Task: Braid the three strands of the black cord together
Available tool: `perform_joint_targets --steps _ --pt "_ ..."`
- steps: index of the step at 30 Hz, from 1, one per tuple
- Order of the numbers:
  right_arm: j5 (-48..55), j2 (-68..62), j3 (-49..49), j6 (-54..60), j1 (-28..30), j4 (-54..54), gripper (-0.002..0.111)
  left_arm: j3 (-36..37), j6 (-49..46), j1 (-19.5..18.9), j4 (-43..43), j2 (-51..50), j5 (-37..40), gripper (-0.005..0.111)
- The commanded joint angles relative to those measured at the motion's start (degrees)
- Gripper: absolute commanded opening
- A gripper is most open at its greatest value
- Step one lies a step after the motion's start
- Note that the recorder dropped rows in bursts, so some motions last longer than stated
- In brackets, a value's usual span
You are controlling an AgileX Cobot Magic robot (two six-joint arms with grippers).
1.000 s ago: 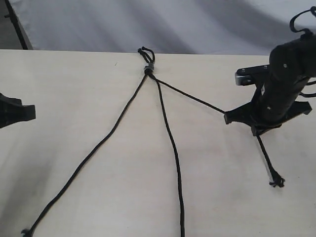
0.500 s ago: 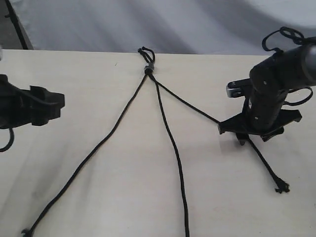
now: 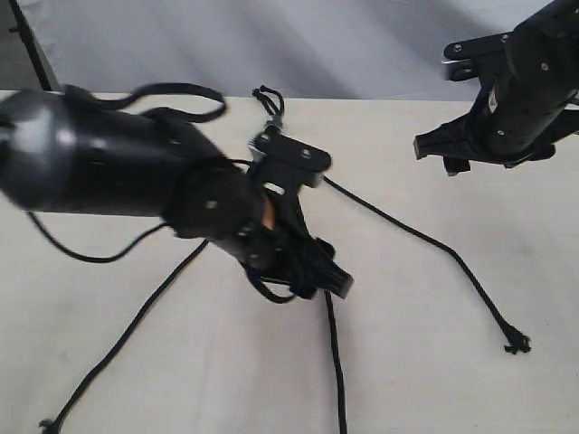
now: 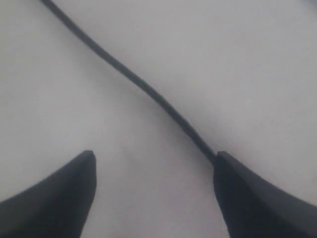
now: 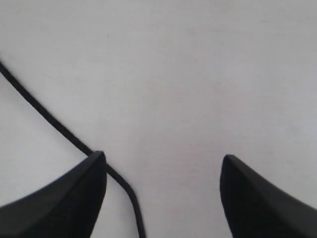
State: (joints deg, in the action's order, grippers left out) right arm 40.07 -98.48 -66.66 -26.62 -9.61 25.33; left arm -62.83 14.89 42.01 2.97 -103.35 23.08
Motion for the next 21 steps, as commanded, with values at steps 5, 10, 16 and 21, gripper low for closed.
perform_joint_targets --steps 5,10,16,21 --pt "-3.6 0.3 1.4 -1.7 0.1 6.2 0.063 -18.8 1.9 5.6 -1.3 -16.8 16.7 0.064" --pt "-3.7 0.3 1.4 -1.7 0.1 6.2 0.063 -23.4 2.0 6.2 -1.7 -21.4 22.1 0.063" --pt "-5.1 0.3 1.4 -1.7 0.1 6.2 0.063 -23.4 -0.4 6.2 -1.7 -22.0 24.9 0.042" --pt "-5.1 0.3 1.4 -1.7 0.1 6.2 0.063 -23.4 -3.5 6.2 -2.1 -21.7 26.2 0.001"
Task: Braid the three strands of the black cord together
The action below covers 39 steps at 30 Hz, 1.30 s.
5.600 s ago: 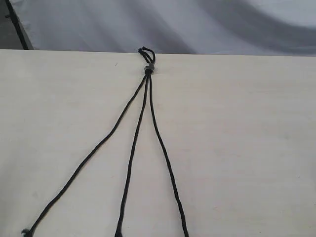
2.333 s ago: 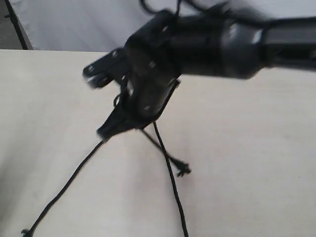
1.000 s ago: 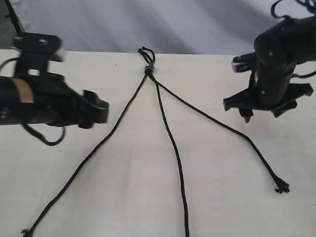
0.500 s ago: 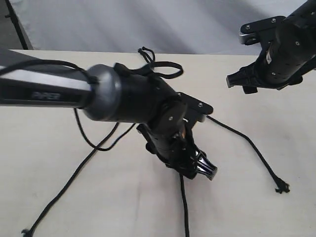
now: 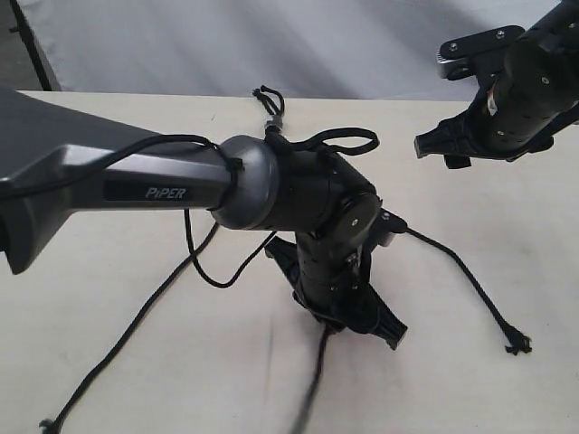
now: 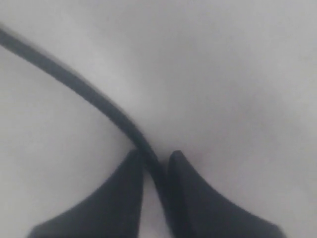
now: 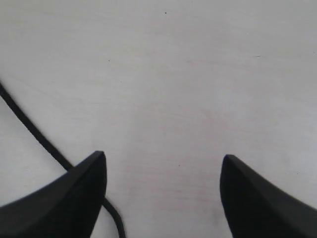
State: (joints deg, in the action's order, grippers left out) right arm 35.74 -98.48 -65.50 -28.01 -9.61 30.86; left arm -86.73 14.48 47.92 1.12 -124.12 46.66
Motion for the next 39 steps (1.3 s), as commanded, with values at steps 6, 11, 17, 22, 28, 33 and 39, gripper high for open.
perform_joint_targets --steps 6,11,17,22,28,33,39 --pt "-0.7 0.3 0.2 -0.3 0.1 0.7 0.063 0.4 -1.3 -2.0 11.3 5.9 9.2 0.000" --pt "-0.9 0.3 0.2 -0.8 0.1 0.7 0.063 0.4 11.1 -7.4 29.5 14.7 18.4 0.000" --pt "-0.9 0.2 0.2 -0.9 0.1 0.7 0.063 8.5 15.9 -19.9 32.7 20.7 13.9 0.000" --pt "-1.4 0.2 0.2 -1.1 0.1 0.7 0.063 22.5 20.3 -28.1 32.7 19.1 -3.5 0.000" --pt "-3.3 0.1 0.2 -1.1 0.1 0.7 0.063 31.9 20.3 -29.8 32.7 15.9 -25.2 0.000" --pt "-3.4 0.1 0.2 -1.1 0.1 0.7 0.063 33.6 20.3 -27.5 27.7 14.7 -27.3 0.000" --pt "-3.7 0.1 0.2 -1.1 0.1 0.7 0.063 33.9 9.6 -17.3 9.6 14.7 -26.3 0.000"
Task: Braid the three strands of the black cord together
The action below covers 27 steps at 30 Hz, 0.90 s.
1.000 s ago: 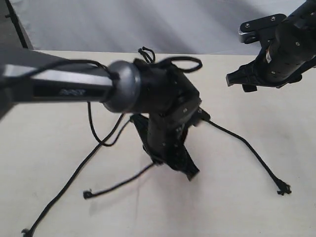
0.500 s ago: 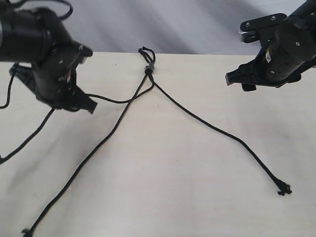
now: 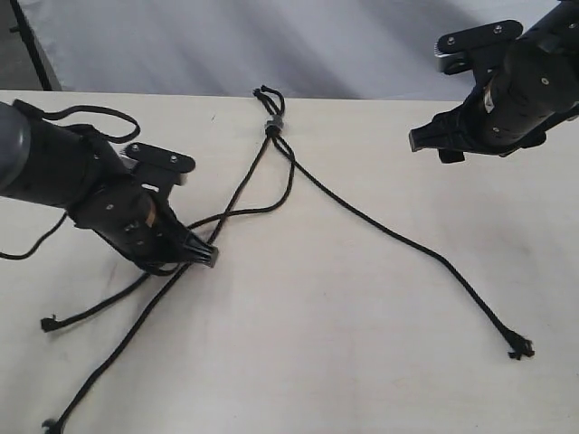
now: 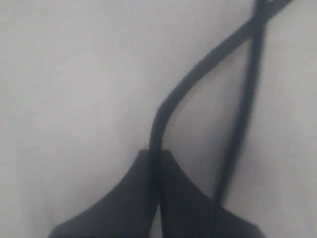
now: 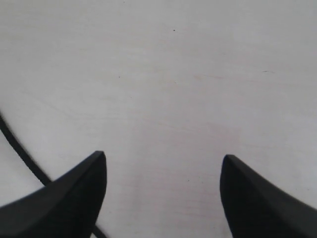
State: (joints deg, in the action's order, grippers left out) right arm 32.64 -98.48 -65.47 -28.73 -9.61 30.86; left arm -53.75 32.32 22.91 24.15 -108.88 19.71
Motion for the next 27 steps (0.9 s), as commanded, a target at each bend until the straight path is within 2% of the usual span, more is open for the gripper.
perform_joint_targets --steps 1,4,5,7,9,13,17,22,27 --pt "-0.6 0.1 0.2 -0.4 0.1 0.7 0.063 0.6 -10.9 10.0 -15.7 -0.5 0.7 0.000" --pt "-0.6 0.1 0.2 -0.4 0.1 0.7 0.063 -1.2 -19.4 18.2 -17.2 -0.5 -0.3 0.000" --pt "-0.6 0.1 0.2 -0.4 0.1 0.7 0.063 -2.2 -20.3 19.8 -16.3 -0.4 -0.1 0.000" --pt "-0.5 0.1 0.2 -0.4 0.1 0.7 0.063 -5.3 -19.8 21.7 -15.4 0.2 2.7 0.000" --pt "-0.2 0.1 0.2 -0.4 0.1 0.7 0.063 -7.5 -19.2 21.4 -15.4 2.2 6.7 0.000" --pt "-0.2 0.1 0.2 -0.4 0.1 0.7 0.063 -8.5 -17.9 17.6 -14.1 8.3 10.7 0.000" --pt "-0.6 0.1 0.2 -0.4 0.1 0.7 0.063 -5.8 -17.6 12.7 -13.5 14.3 11.8 0.000" --pt "-1.1 0.1 0.2 -0.4 0.1 0.7 0.063 -0.9 -17.3 5.1 -12.3 20.2 10.5 0.000" --pt "-1.1 0.1 0.2 -0.4 0.1 0.6 0.063 5.2 -17.3 0.0 -12.3 20.6 6.5 0.000"
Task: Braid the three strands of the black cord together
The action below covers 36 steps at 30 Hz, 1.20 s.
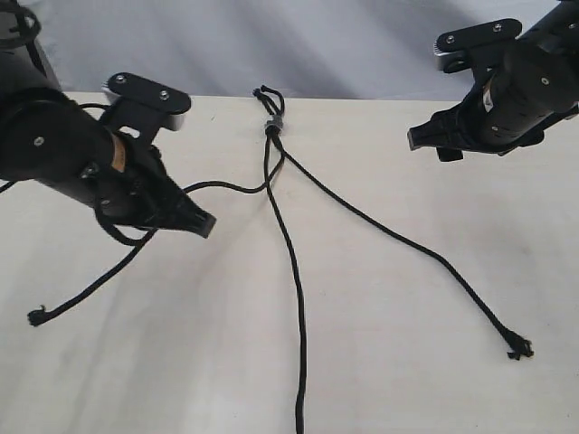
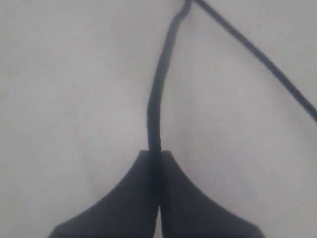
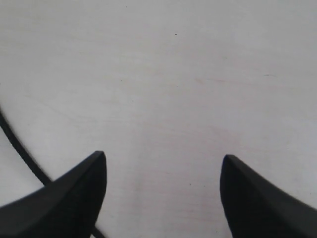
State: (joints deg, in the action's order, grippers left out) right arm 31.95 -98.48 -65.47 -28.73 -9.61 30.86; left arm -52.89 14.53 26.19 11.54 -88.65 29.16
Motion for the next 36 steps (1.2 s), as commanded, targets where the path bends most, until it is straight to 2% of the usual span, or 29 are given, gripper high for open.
perform_joint_targets --steps 1,7,14,17,22,25,28,30,33,34,36 --pt "-0.4 0.1 0.2 -0.4 0.1 0.4 0.063 5.8 0.5 -4.0 0.3 0.1 -4.6 0.000" --pt "-0.3 0.1 0.2 -0.4 0.1 0.4 0.063 11.5 0.5 -5.6 0.9 -2.7 -12.4 0.000" --pt "-0.2 0.1 0.2 -0.4 0.1 -1.9 0.063 11.8 0.5 -5.6 1.7 -8.1 -13.9 0.003" --pt "-0.2 0.1 0.2 0.9 0.0 -5.9 0.063 11.8 0.8 -5.6 1.7 -10.2 -14.0 0.014" --pt "0.3 0.1 0.2 10.5 -3.7 -15.5 0.063 10.6 1.0 -5.6 1.7 -10.2 -13.1 0.046" --pt "0.5 -0.2 0.2 18.2 -8.0 -23.4 0.063 7.9 1.0 -5.6 1.7 -7.3 -11.7 0.054" --pt "2.6 -1.6 0.2 25.3 -13.1 -30.5 0.063 4.9 0.9 -5.6 1.7 -2.0 -10.6 0.052" --pt "2.8 -3.1 0.2 27.6 -16.9 -33.3 0.063 3.6 0.5 -5.6 3.2 1.6 -10.5 0.044" --pt "3.4 -5.9 0.2 27.8 -22.2 -33.6 0.063 3.4 0.5 -5.6 6.3 6.8 -10.7 0.022" --pt "3.8 -7.8 0.2 27.8 -24.5 -33.6 0.063 3.4 0.5 -5.6 6.8 9.4 -10.1 0.005" --pt "4.3 -10.4 0.2 27.0 -26.8 -33.5 0.063 3.4 0.5 -5.6 8.2 11.6 -9.8 0.000"
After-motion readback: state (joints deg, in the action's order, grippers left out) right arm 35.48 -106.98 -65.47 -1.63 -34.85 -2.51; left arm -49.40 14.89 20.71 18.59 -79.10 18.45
